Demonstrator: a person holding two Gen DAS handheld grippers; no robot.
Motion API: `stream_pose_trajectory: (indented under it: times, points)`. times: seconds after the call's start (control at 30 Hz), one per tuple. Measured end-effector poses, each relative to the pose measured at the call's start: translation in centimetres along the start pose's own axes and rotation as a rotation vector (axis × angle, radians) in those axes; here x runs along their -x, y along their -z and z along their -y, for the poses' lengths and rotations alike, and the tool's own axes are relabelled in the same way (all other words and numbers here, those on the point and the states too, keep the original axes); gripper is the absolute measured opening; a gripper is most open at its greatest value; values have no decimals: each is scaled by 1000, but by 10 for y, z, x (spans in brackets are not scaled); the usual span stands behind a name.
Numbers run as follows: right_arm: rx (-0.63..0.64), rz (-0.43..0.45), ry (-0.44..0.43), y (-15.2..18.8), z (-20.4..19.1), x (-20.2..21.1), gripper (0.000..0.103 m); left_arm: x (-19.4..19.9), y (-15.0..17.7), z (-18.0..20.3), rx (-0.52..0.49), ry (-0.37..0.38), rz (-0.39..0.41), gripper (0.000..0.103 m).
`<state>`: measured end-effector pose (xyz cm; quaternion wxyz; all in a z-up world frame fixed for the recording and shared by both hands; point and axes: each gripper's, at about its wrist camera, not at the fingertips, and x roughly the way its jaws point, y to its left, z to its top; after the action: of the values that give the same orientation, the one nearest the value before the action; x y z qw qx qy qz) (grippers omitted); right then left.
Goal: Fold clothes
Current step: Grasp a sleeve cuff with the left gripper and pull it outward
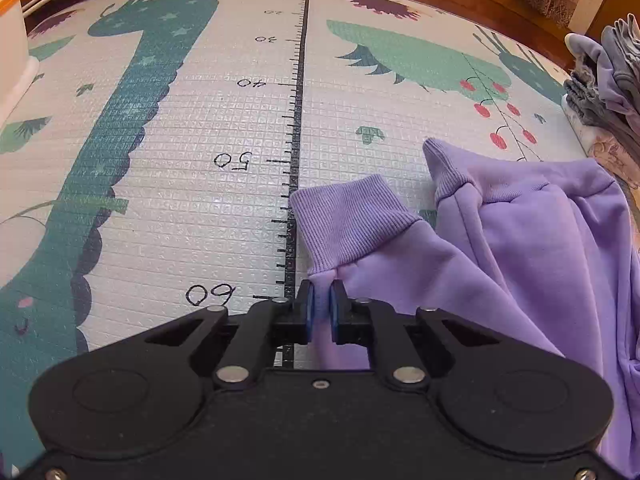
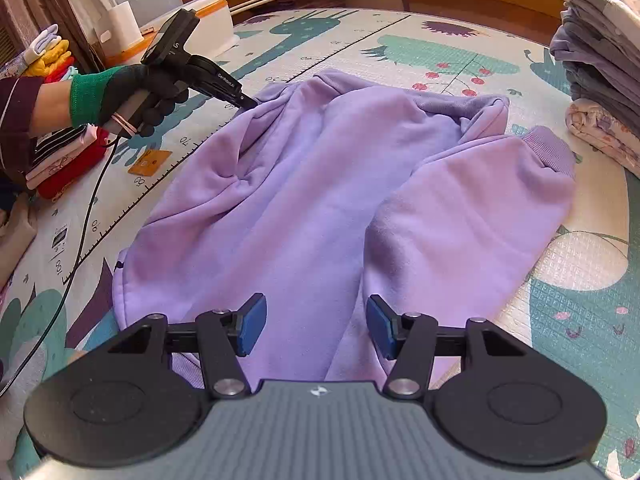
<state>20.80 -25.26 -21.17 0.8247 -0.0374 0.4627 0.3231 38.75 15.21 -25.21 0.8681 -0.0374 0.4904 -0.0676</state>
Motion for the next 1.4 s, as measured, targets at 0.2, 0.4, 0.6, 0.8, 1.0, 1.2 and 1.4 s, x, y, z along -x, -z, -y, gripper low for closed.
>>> stream_pose_trajectory:
  times: [0.2, 0.4, 0.6, 0.8, 1.0, 1.2, 1.4]
  points:
    - [-13, 2, 22, 0, 7, -3, 58, 44, 16, -3, -29, -32, 100, 3]
    - [-25, -13, 38, 2, 14, -10, 62, 94, 42, -24, -11, -104, 180, 3]
    - [-40, -39, 64, 6, 20, -16, 62, 124, 66, -39, -34, -209, 218, 3]
    - [-30, -86, 96, 14, 22, -24, 62, 139, 97, -46, -72, -321, 237, 3]
    - [-16, -138, 131, 20, 22, -34, 63, 146, 135, -60, -41, -422, 200, 3]
    - [24, -152, 154, 23, 19, -38, 65, 145, 168, -73, -20, -521, 142, 3]
    - [37, -157, 164, 22, 18, -40, 66, 131, 194, -80, -42, -551, 81, 3]
